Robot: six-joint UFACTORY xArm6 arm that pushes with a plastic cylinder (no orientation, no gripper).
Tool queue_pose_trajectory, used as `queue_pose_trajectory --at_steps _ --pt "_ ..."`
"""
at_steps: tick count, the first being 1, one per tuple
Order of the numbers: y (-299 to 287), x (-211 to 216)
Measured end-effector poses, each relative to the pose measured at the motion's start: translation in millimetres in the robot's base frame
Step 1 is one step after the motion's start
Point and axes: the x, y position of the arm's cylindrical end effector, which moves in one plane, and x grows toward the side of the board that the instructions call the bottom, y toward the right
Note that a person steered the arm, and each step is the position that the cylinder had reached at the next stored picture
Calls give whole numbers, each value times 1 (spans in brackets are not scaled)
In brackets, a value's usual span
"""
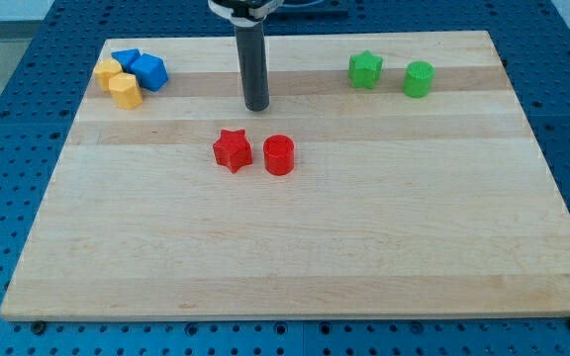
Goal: Push the green circle closer to green star
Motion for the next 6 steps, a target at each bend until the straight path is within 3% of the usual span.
queue_pose_trajectory --at_steps 1,2,3,4,5,6 --pt "126 28" --pt "234 27" --pt "233 -27" --pt "197 -50" --pt "231 -57" --pt "237 -98"
